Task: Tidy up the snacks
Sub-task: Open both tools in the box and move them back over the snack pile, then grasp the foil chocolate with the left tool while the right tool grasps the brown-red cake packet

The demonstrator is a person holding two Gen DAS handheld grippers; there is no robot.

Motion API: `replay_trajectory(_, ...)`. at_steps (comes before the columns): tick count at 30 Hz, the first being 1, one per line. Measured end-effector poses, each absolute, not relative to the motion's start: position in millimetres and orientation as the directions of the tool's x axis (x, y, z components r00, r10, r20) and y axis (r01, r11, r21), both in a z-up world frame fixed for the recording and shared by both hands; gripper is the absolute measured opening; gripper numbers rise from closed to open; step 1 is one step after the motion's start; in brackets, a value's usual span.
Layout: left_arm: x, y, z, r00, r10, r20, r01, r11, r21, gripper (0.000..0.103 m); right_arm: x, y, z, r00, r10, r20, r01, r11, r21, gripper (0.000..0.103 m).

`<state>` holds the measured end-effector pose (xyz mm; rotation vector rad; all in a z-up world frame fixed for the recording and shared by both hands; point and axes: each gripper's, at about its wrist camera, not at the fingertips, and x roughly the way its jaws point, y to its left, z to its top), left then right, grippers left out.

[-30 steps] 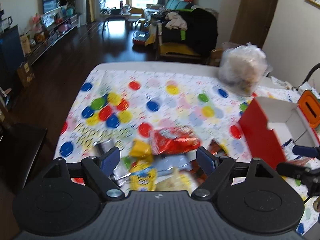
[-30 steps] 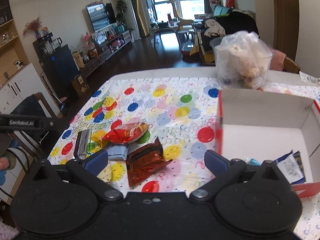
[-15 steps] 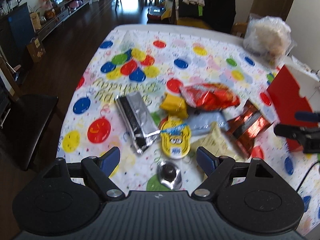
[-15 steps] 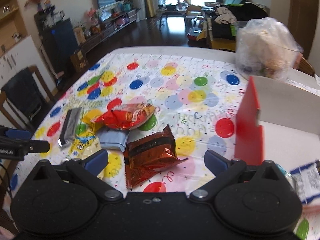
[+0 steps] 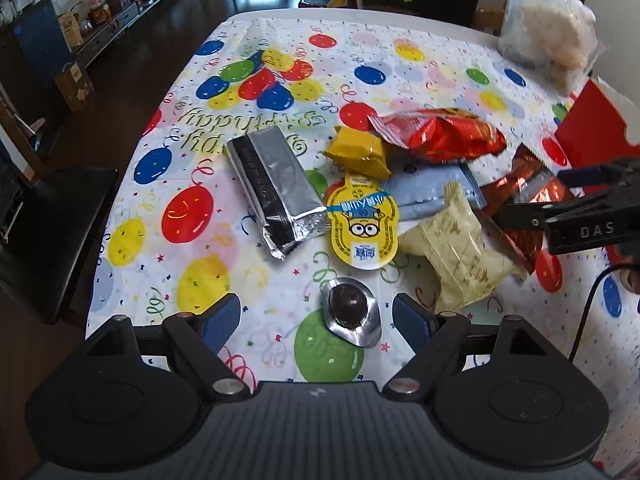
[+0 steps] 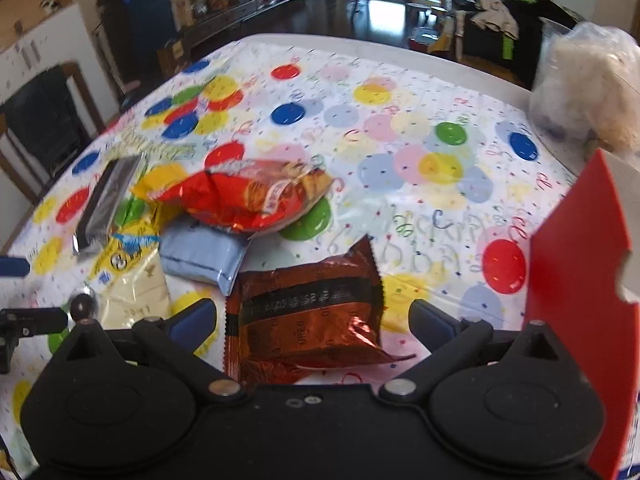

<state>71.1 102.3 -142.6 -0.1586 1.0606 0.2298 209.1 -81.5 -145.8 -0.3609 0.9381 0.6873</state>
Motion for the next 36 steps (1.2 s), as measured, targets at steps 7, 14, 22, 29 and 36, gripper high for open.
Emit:
replay_trajectory(7,76,97,-153,0.469,0.111,-0.876,-0.251,0.968,-0.012,0.075,208,-71,-156,0.391,0.37,-0.843,-0.712,0.702,-0.022,0.103)
replay_trajectory(14,78,104,-162,0.449,0.094,-0.889,-0.274,0.961,-0.037,0.055,213,-73,-161,0.361,0.381,-0.851,-0.708,0.706,0.016,0.096)
replay_trajectory(22,80,96,-161,0.464,0.069,-0.883,-0.227,0.973,-0.043,0.03,212,-78,-159,0.357,0.395,-0.847,-0.695,0.718,0.042,0.079)
replay_trajectory(29,82,98,-161,0.466,0.059,-0.883,-0.236,0.97,-0.059,0.025,208,-87,-150,0.367,0.408,-0.836,-0.672,0.738,0.065,0.063)
replay_trajectory(36,80,107,-157,0.467,0.051,-0.883,-0.275,0.957,-0.09,0.025,196,-96,-137,0.41,0.412,-0.814,-0.65,0.758,0.056,0.06)
